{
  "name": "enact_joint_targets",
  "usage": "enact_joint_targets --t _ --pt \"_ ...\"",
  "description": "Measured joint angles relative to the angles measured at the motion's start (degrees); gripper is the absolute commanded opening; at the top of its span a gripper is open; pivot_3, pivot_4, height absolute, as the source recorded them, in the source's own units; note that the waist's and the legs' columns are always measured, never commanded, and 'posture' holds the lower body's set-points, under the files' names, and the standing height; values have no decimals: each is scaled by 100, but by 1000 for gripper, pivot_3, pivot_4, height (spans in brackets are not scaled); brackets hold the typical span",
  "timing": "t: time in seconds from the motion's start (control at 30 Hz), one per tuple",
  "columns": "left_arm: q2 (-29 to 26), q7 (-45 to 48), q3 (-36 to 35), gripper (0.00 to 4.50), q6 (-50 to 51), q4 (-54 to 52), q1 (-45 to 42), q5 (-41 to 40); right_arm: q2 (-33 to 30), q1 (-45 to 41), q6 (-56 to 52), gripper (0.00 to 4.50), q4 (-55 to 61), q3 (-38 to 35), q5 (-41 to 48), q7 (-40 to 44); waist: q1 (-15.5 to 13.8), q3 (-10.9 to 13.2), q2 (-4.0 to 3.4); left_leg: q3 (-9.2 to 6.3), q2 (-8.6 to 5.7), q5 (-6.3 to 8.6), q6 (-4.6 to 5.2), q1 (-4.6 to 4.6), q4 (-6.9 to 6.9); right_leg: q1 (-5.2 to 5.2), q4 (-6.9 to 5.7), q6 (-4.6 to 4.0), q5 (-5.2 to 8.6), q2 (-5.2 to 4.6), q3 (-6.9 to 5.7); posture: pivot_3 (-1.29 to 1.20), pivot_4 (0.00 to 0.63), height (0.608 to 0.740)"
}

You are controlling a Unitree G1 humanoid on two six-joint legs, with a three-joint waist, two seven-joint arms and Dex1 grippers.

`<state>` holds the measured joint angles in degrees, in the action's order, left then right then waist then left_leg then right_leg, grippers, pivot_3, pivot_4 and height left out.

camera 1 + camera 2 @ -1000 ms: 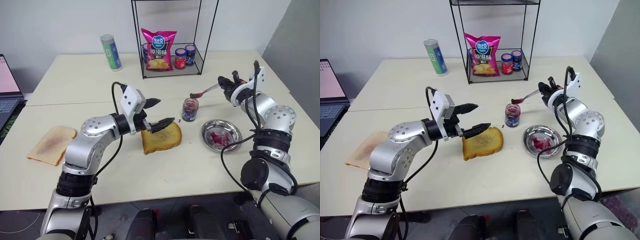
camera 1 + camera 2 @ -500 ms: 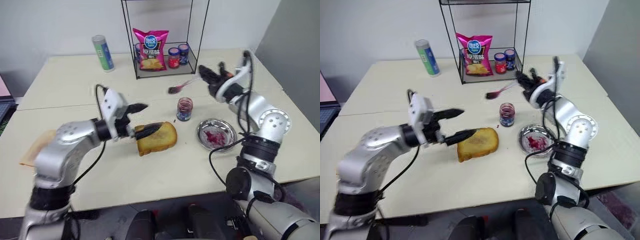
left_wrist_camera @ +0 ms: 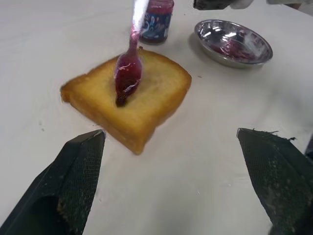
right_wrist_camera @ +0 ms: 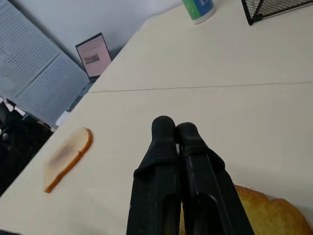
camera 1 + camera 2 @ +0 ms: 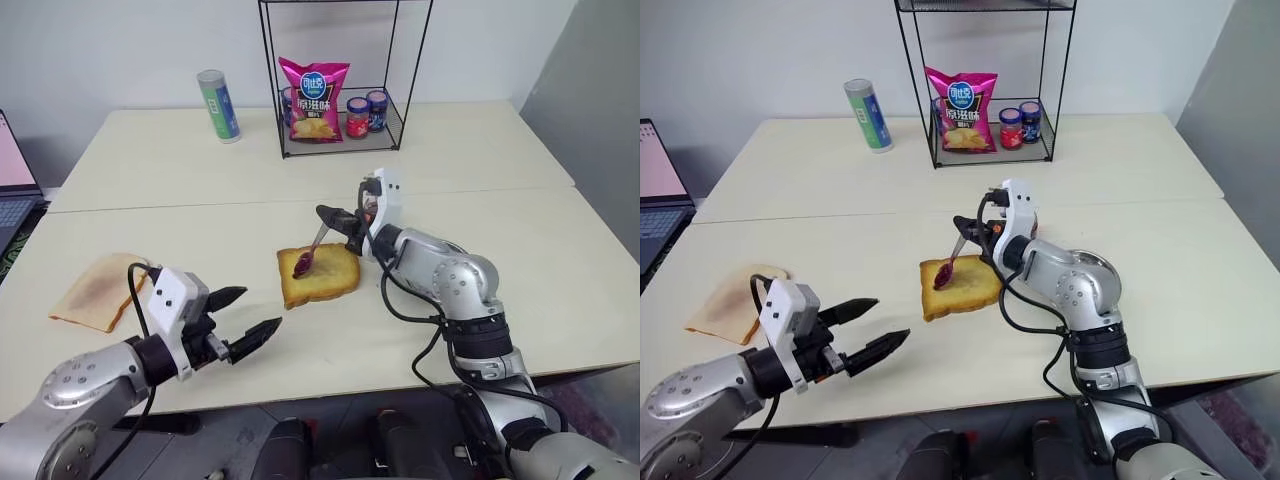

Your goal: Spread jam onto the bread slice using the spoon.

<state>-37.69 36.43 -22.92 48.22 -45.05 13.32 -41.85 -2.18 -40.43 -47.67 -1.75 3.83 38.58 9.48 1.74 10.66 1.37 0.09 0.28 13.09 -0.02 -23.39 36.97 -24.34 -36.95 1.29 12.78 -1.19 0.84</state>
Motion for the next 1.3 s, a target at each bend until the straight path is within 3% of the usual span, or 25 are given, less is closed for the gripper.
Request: enact_joint_targets --t 0.33,0.6,0.83,1.1,1.3 --pt "-92 -67 -129 4500 -128 32 41 -119 -198 166 810 30 -90 307 -994 535 2 0 0 2 1 0 0 4 -2 1 -2 0 0 1 0 0 150 740" --pt "-303 198 31 4500 -348 569 -371 -71 -765 339 663 30 287 35 -1084 662 -12 -1 2 8 -3 0 -1 6 -1 5 0 -20 11 0 3 0 150 740" --pt "-366 311 141 4500 -489 736 -470 -45 -770 337 258 30 564 -144 -1023 591 -4 -1 2 1 5 0 -1 7 -8 3 -4 -13 8 3 -3 0 150 740" --pt "-417 314 143 4500 -497 741 -481 -38 455 59 -954 30 538 -1391 142 -311 0 -1 2 0 14 0 -1 9 -10 2 -7 -11 4 10 -5 0 150 740" --pt "-431 297 131 4500 -494 728 -465 -64 938 85 -1265 30 131 -1497 310 -704 6 -1 1 1 13 1 -1 8 -11 2 -4 -14 5 9 -5 0 150 740"
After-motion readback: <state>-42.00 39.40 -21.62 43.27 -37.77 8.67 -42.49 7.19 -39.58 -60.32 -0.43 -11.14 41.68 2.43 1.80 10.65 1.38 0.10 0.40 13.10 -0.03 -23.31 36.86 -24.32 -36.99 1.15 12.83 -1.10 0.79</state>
